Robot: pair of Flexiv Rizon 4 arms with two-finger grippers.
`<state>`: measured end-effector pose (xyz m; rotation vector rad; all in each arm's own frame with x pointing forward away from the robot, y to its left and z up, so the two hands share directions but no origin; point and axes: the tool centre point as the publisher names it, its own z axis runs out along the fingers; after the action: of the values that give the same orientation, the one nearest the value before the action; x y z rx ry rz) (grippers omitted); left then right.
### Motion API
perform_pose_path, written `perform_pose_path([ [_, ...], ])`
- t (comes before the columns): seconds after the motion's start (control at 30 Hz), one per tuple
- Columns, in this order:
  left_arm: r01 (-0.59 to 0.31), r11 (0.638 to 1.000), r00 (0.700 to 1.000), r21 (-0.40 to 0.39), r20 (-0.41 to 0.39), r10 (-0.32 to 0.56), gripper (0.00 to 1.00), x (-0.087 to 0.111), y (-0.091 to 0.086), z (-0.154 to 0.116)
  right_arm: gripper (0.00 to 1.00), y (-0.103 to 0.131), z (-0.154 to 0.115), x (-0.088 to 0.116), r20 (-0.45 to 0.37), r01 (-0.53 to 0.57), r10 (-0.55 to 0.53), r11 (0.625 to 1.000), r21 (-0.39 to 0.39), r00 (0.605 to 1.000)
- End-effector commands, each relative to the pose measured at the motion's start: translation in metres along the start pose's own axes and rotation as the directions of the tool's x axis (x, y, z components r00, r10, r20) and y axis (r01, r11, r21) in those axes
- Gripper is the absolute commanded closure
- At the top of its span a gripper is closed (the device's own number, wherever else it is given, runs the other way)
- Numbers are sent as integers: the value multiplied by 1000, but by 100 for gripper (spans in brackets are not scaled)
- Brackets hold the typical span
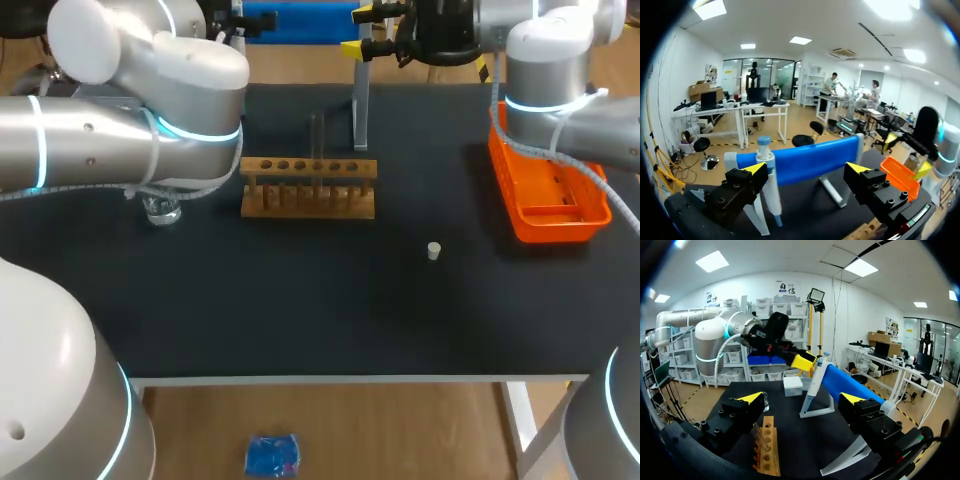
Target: Invert the test tube, pick up the pipette, mount the tip to pipette, aspirate from beaker and dispense into the tube, eject the tip, return the pipette, and cap with the stopper.
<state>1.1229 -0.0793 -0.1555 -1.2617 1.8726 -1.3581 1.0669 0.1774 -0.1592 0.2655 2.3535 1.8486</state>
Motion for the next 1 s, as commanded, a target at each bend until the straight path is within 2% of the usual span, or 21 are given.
perform_pose_path([
  [0.03,-27,1000,995,8,-92,28,0,18,2,-53,0,0,-1,-1,-3,-1,1,1000,3,1000],
  [0.27,-119,992,962,39,-242,125,0,60,11,-110,0,0,-1,-1,-3,-1,1,1000,3,1000],
  [0.4,-181,982,923,55,-334,189,0,81,21,-138,0,0,-1,-1,-3,-1,1,1000,3,1000],
  [0.5,-217,974,902,56,-369,222,0,97,32,-153,0,0,-1,-1,-3,-1,1,1000,3,1000],
  [0.73,-278,958,852,70,-442,280,0,123,60,-169,0,0,-1,-1,-3,-1,1,1000,3,1000],
  [0.93,-315,946,833,72,-457,312,0,125,87,-169,0,0,-1,-1,-3,-1,1,1000,3,1000],
  [1.0,-317,946,836,67,-450,313,0,123,97,-167,0,0,-1,-1,-3,-1,1,1000,3,1000],
])
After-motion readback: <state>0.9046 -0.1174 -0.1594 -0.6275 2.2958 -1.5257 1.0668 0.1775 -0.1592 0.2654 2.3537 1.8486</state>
